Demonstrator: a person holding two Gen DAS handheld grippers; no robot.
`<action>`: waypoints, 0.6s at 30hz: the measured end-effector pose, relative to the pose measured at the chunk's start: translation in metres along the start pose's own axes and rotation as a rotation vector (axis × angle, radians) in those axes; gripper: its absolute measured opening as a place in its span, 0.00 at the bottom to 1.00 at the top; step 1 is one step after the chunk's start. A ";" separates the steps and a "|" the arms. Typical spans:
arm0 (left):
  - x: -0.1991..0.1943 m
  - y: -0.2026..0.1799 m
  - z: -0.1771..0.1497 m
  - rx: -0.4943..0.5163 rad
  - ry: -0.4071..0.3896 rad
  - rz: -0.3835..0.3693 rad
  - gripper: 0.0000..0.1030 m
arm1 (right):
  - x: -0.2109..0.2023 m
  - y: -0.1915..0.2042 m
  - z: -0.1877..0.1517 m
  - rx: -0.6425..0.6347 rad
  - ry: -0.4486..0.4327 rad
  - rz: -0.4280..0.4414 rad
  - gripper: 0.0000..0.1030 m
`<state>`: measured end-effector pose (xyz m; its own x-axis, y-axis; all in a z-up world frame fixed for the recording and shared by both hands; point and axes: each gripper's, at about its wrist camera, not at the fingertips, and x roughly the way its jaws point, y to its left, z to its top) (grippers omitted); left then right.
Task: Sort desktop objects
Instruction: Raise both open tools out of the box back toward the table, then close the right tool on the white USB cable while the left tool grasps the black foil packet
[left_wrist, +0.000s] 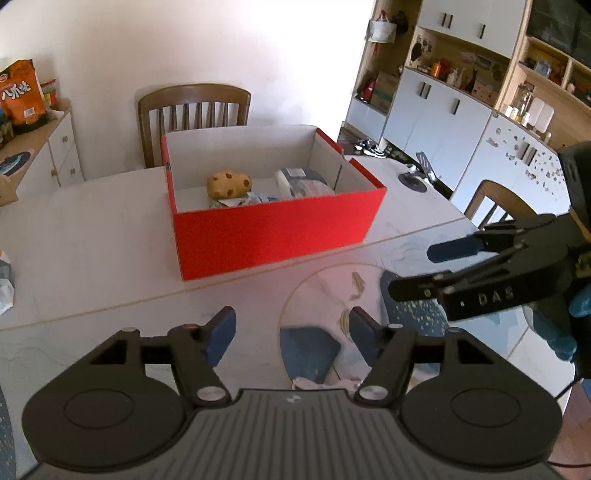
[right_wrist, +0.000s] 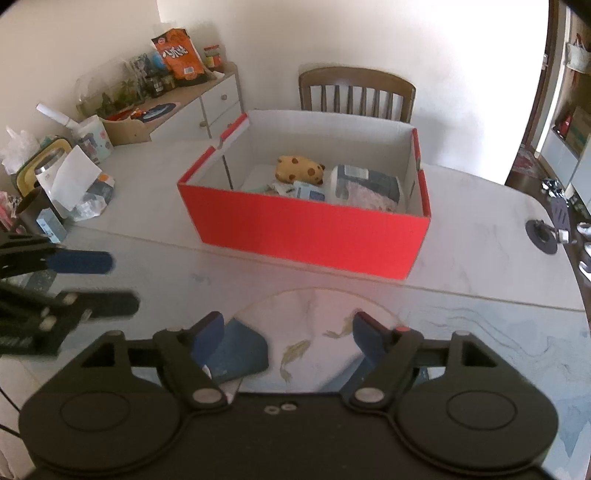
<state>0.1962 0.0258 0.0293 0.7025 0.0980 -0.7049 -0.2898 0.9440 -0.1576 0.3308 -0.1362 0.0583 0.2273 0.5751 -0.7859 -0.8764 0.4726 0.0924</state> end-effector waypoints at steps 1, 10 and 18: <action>0.000 -0.001 -0.002 0.005 0.002 -0.001 0.69 | 0.001 -0.001 -0.002 0.005 0.002 -0.001 0.75; -0.001 -0.007 -0.025 0.023 0.006 -0.015 0.95 | 0.006 -0.001 -0.012 0.012 0.016 -0.001 0.82; 0.002 -0.019 -0.047 0.046 0.010 -0.052 1.00 | 0.013 0.005 -0.021 -0.002 0.054 -0.006 0.86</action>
<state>0.1724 -0.0071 -0.0011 0.7093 0.0451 -0.7035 -0.2225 0.9613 -0.1626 0.3205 -0.1401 0.0360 0.2094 0.5355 -0.8182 -0.8761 0.4744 0.0863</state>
